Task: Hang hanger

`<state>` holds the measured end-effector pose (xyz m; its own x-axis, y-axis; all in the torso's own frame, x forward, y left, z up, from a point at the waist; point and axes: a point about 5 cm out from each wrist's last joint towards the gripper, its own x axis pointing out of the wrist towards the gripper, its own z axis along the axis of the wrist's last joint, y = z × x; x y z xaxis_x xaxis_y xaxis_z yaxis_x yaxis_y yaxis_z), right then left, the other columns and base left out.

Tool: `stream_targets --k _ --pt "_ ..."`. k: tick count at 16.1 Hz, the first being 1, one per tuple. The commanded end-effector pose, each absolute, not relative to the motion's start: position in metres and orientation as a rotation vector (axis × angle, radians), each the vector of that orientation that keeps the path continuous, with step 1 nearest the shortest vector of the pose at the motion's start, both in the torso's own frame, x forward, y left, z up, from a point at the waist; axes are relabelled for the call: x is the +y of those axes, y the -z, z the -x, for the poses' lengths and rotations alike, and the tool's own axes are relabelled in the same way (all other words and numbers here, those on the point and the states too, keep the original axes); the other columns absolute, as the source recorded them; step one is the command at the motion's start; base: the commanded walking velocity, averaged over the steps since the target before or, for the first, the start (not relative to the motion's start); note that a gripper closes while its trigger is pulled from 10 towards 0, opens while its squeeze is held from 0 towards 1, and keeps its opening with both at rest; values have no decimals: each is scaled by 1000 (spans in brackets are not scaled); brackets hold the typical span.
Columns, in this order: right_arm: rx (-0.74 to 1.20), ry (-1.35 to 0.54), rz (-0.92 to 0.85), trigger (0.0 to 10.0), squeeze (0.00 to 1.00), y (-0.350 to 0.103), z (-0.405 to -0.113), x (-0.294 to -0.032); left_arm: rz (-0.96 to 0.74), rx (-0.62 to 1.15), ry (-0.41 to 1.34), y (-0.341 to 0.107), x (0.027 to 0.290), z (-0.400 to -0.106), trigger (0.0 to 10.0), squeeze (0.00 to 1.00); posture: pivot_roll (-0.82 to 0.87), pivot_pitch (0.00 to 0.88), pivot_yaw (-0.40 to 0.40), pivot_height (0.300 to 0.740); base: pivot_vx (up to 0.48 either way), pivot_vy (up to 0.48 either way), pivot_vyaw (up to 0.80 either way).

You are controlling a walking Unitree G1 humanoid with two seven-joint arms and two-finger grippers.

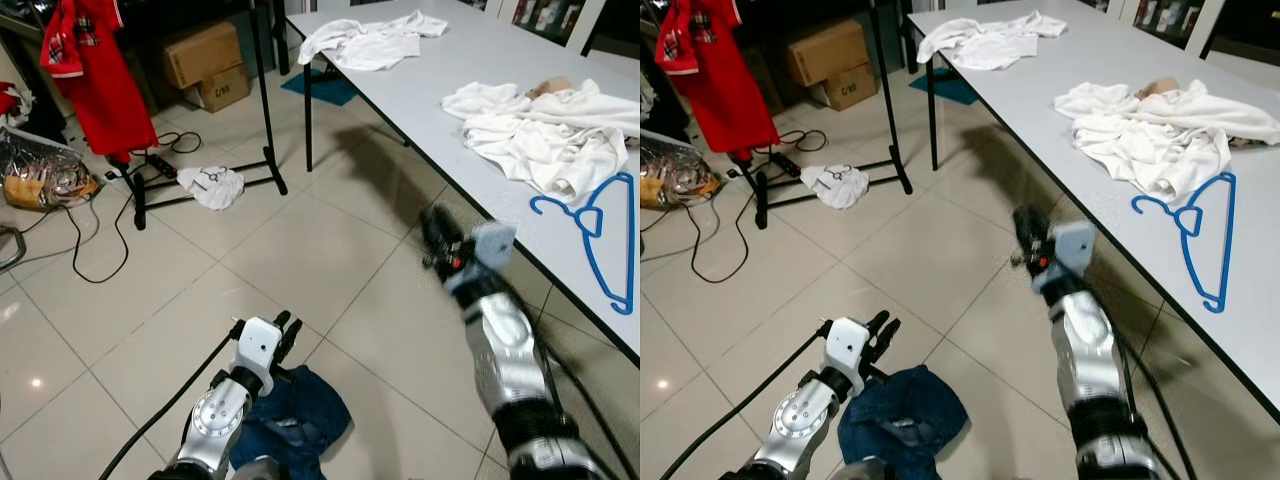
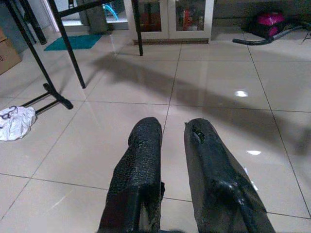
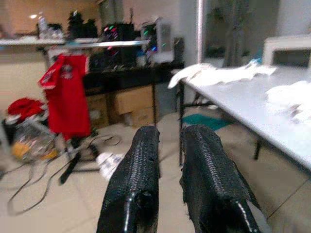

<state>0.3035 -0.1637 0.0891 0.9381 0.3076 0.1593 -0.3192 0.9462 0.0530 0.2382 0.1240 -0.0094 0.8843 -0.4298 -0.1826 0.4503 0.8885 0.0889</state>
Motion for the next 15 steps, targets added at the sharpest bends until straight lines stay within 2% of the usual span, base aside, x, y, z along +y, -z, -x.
stream_targets --k 1,6,15 --pt "-146 -369 -82 10000 0 -90 -302 -157 -125 156 455 8 125 -239 10000 0 -92 26 72 740 0 0 0" --pt "-107 -399 -56 10000 0 -81 -296 -155 -122 157 455 8 124 -239 10000 0 -91 28 69 740 0 0 98" --pt "-93 -408 -49 10000 0 -79 -296 -153 -126 163 458 9 125 -238 10000 0 -87 28 70 740 0 0 747"
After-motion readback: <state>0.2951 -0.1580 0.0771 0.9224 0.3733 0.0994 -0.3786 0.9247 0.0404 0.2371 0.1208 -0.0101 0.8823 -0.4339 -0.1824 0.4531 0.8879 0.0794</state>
